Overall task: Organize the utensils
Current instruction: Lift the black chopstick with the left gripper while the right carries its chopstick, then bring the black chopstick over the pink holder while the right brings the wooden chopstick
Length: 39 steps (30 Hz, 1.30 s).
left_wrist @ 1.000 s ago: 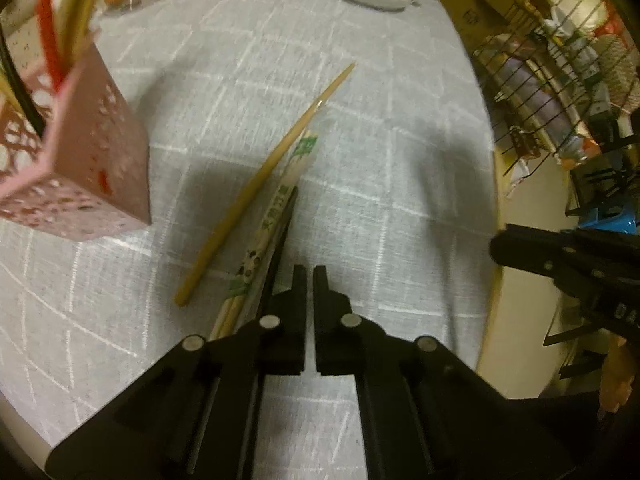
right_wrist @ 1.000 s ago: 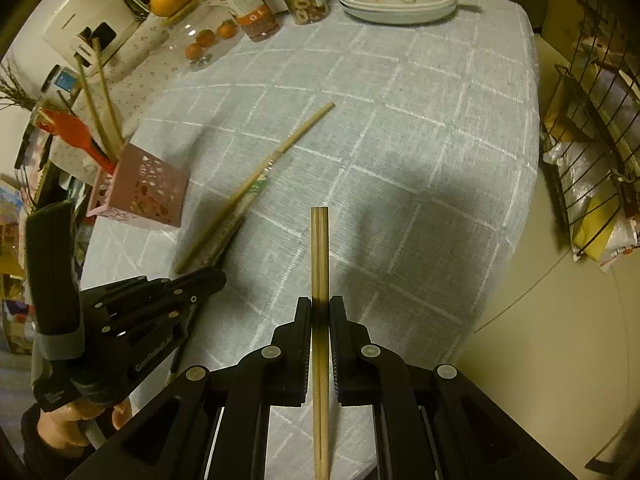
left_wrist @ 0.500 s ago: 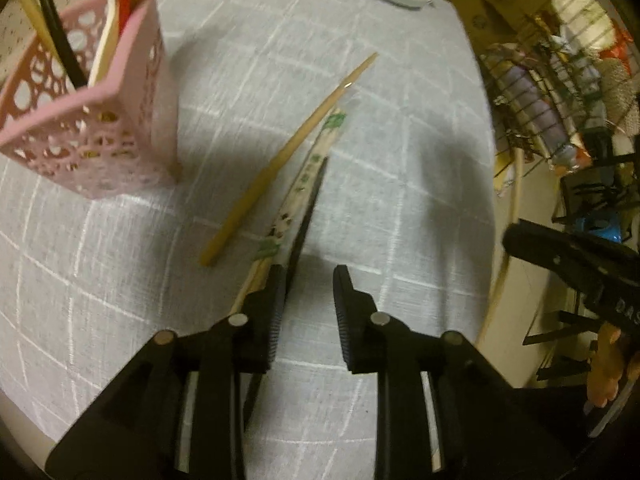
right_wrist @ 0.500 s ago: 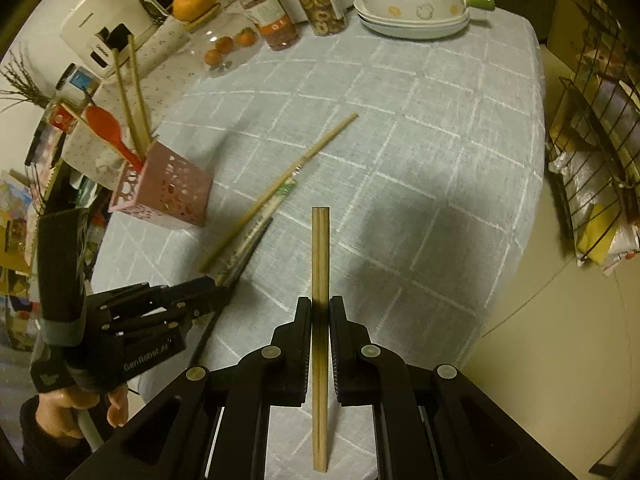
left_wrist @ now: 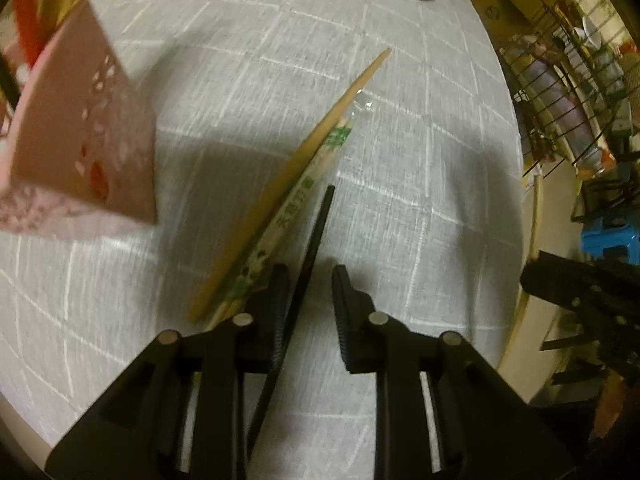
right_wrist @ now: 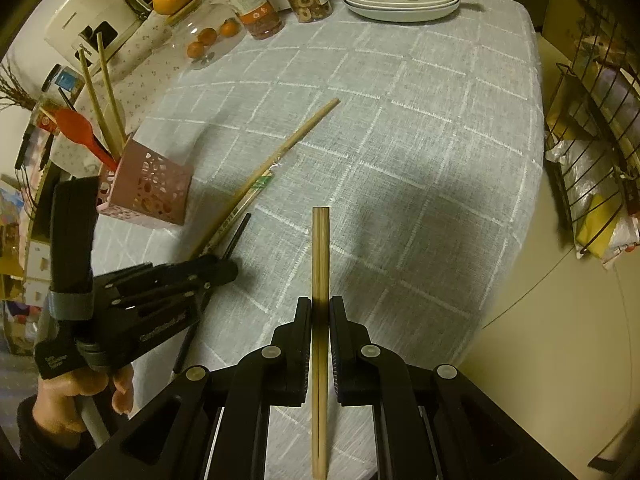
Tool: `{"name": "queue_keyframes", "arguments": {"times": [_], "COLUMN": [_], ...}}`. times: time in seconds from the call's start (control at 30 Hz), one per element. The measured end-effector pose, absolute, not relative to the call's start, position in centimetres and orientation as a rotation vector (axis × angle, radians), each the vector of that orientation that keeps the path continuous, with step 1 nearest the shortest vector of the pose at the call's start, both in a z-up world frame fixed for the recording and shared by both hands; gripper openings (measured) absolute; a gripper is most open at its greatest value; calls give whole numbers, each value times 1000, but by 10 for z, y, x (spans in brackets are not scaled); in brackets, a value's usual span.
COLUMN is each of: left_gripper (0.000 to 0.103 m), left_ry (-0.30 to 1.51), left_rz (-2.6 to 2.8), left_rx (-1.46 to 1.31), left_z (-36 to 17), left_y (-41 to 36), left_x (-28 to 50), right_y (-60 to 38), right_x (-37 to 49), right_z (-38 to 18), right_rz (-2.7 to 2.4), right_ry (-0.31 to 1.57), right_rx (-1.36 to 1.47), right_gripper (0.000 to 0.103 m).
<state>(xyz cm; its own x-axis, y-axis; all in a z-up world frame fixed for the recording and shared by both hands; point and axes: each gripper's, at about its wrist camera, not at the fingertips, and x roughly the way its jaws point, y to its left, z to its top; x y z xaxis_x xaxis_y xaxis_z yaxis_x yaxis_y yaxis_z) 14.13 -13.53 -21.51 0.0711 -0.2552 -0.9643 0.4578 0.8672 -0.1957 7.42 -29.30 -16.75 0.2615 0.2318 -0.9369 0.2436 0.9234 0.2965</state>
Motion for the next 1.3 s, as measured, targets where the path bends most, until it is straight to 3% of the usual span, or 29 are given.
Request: {"name": "queue_keyframes", "arguments": {"times": [0.07,0.3,0.67,1.3], "left_gripper": [10,6,6,6], "left_ry": [1385,1319,1118,855], "left_rz": [-526,-551,-613,-578], "left_rx": [212,215,123,-82], "left_z": [-215,-193,-115,-34], "left_y": [-137,-131,-77,-2], "left_x": [141,128,101,95], "right_y": [-294,-291,-258,-194], "right_x": [73,64,54,72], "right_z": [-166,-151,-92,-25], "right_rz": [-9,-17,37,123], "right_ry": [1316,1271,1109,874], "right_rx": [426,420,333,210], "right_gripper": [9,9,8,5]}}
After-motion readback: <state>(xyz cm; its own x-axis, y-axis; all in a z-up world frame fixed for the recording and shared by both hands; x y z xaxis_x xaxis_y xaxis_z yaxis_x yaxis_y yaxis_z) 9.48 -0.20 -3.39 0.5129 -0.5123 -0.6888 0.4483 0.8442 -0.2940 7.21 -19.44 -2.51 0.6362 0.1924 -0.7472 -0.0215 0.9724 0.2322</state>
